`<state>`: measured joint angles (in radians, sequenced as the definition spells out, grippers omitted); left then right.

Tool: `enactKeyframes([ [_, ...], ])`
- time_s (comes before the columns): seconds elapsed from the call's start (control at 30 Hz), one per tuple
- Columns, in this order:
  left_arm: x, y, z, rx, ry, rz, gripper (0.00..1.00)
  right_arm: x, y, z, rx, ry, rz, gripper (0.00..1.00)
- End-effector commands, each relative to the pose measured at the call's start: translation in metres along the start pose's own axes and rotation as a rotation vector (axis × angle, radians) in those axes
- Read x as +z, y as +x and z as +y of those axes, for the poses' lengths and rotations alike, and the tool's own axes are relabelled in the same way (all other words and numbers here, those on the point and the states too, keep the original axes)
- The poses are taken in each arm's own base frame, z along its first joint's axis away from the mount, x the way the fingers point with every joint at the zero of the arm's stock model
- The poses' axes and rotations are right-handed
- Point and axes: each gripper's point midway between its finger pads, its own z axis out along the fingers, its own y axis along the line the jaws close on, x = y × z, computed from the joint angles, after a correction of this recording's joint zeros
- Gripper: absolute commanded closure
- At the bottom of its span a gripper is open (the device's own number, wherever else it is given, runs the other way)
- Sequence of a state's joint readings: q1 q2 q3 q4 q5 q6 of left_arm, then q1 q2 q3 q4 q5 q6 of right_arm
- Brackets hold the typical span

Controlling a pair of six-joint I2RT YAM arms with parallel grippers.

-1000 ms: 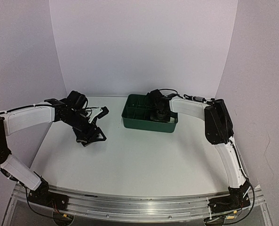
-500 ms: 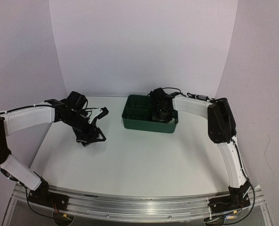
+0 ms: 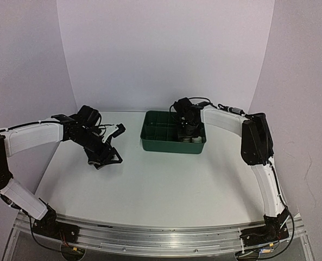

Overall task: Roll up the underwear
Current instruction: Place the underwear in the storage box.

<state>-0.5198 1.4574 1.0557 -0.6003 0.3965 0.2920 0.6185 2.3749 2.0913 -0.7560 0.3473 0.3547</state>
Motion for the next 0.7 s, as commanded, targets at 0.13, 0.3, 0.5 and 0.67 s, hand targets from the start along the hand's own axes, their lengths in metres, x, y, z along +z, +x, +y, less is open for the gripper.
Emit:
enactKeyframes([
  [0.13, -0.007, -0.011, 0.001, 0.028, -0.006, -0.042, 0.24, -0.060, -0.043, 0.004, -0.042, -0.069, -0.113, 0.57],
  [0.3, -0.007, -0.010, 0.001, 0.032, -0.010, -0.042, 0.24, -0.065, -0.040, 0.011, -0.025, -0.119, -0.097, 0.59],
  [0.5, -0.012, 0.000, 0.015, -0.006, -0.033, -0.032, 0.23, -0.093, -0.037, 0.023, -0.065, -0.212, -0.092, 0.58],
  [0.67, -0.019, 0.016, 0.050, -0.082, -0.140, 0.016, 0.20, -0.131, -0.024, 0.054, -0.217, -0.317, -0.114, 0.51],
])
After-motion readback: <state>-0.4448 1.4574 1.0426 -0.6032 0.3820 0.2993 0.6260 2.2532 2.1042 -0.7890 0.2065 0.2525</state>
